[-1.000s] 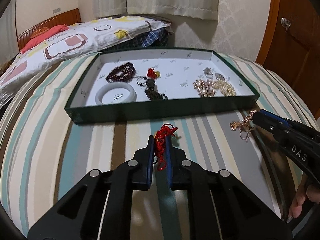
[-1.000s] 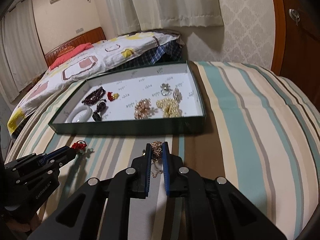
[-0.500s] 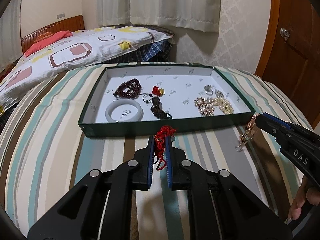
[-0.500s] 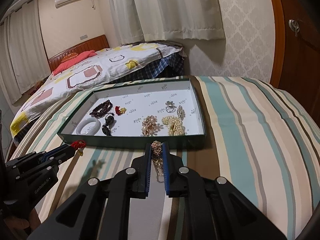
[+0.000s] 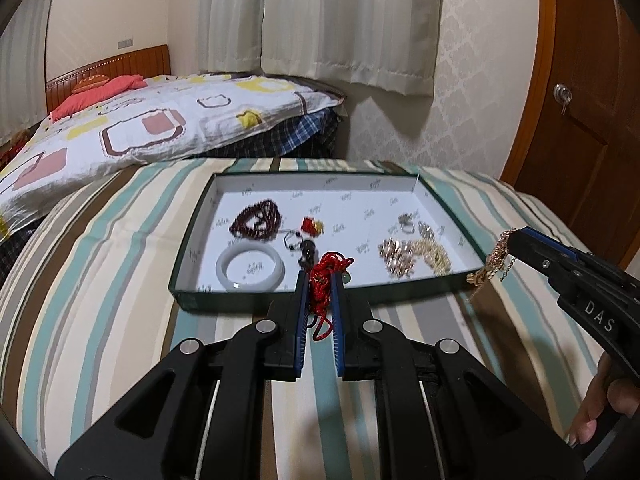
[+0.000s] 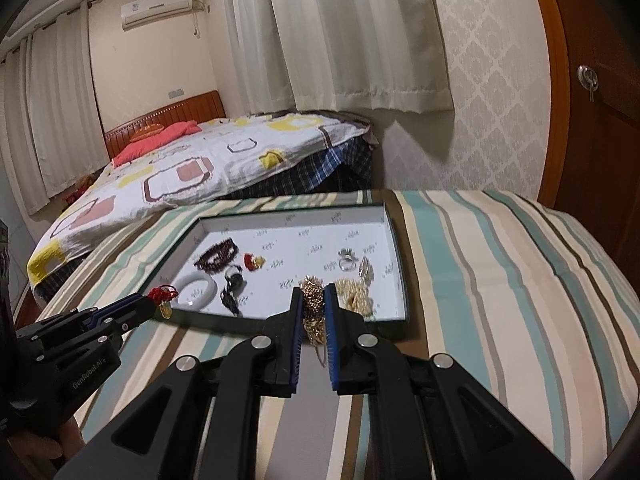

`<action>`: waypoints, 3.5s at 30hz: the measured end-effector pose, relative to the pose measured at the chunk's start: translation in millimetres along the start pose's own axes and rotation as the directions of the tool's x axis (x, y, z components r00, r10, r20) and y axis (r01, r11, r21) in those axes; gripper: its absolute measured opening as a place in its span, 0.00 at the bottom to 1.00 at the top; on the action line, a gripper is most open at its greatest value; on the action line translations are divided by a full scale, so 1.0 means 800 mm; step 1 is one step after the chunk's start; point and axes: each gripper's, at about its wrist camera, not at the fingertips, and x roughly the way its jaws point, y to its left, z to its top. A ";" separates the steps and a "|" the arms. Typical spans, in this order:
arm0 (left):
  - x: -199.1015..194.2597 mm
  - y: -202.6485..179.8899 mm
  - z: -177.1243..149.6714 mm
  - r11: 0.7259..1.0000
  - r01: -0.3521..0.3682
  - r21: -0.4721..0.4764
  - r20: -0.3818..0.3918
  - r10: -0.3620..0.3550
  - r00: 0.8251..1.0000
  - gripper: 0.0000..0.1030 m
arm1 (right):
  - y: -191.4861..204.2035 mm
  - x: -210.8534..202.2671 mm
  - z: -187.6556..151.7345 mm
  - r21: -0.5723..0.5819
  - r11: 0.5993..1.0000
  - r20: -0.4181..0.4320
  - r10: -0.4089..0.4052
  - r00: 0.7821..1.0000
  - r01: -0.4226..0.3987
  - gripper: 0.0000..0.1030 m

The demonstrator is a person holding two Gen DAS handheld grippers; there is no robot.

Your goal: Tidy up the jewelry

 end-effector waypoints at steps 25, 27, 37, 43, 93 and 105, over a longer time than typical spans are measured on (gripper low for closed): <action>0.055 -0.003 0.106 1.000 -0.008 0.008 0.113 0.007 0.994 0.11 | 0.007 0.065 0.090 -0.054 0.998 0.093 0.030 0.995 -0.025 0.11; 0.065 -0.002 0.109 1.000 -0.015 0.011 0.111 0.013 0.994 0.11 | 0.009 0.074 0.095 -0.060 0.998 0.097 0.031 0.995 -0.026 0.11; 0.137 0.007 0.124 0.999 -0.051 0.010 0.057 0.051 0.997 0.11 | 0.003 0.131 0.106 -0.062 0.998 0.075 0.029 0.997 -0.024 0.11; 0.177 0.010 0.127 0.997 -0.072 0.018 0.012 0.072 0.997 0.11 | -0.006 0.170 0.104 -0.050 0.999 0.015 0.023 1.000 -0.022 0.11; 0.247 0.037 0.127 0.988 -0.142 -0.057 -0.187 0.129 0.974 0.80 | -0.025 0.239 0.091 -0.051 0.994 -0.217 -0.100 0.971 0.091 0.73; 0.155 0.041 0.100 0.987 -0.153 -0.048 -0.106 0.147 0.983 0.85 | -0.017 0.157 0.060 -0.044 0.992 -0.148 -0.124 0.981 0.119 0.75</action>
